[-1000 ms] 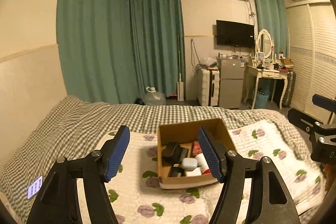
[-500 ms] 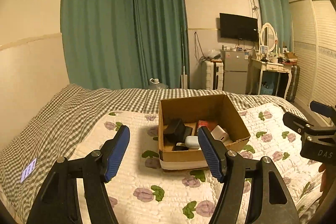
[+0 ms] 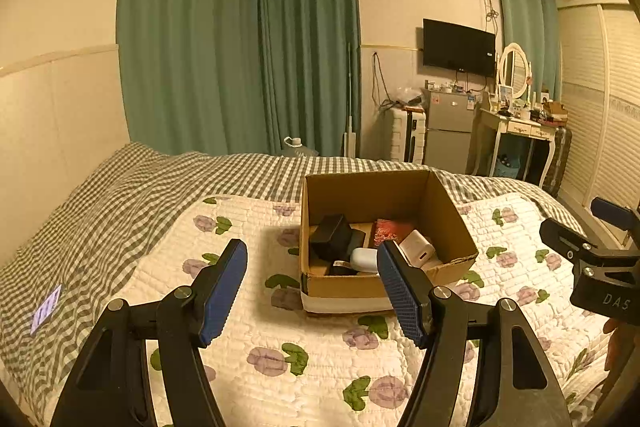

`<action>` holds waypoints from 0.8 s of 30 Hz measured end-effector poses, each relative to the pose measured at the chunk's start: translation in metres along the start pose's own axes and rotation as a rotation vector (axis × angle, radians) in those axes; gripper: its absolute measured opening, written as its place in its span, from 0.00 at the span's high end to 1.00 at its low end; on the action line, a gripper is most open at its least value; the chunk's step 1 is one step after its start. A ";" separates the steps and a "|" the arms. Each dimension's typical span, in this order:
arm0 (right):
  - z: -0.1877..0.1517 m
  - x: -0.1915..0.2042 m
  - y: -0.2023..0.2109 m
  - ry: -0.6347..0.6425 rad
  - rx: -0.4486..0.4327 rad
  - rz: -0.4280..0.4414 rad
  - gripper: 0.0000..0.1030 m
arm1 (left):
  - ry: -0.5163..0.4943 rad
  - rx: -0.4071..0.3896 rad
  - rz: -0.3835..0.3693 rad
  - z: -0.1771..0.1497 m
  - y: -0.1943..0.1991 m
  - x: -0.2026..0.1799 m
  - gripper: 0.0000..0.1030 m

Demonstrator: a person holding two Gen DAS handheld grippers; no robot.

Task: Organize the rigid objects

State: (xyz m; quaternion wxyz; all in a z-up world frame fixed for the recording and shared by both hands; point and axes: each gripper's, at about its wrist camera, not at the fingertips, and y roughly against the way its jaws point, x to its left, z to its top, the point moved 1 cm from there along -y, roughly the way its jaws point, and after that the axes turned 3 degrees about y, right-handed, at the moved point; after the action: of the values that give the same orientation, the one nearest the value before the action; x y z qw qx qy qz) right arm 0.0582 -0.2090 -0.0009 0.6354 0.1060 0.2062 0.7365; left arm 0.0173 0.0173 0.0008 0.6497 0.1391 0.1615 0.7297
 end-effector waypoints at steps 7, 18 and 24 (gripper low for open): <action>0.000 0.002 -0.001 0.005 0.005 0.000 0.00 | 0.009 0.004 -0.001 -0.002 -0.001 0.000 0.32; -0.002 0.001 -0.002 0.007 0.010 -0.001 0.00 | 0.020 0.009 -0.001 -0.003 0.001 0.002 0.32; -0.003 0.000 -0.003 0.006 0.013 0.000 0.00 | 0.011 0.015 0.004 -0.003 0.001 0.000 0.32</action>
State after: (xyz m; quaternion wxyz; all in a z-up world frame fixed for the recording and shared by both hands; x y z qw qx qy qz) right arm 0.0594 -0.2089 -0.0047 0.6342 0.1079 0.2127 0.7355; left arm 0.0150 0.0172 -0.0017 0.6462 0.1402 0.1704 0.7306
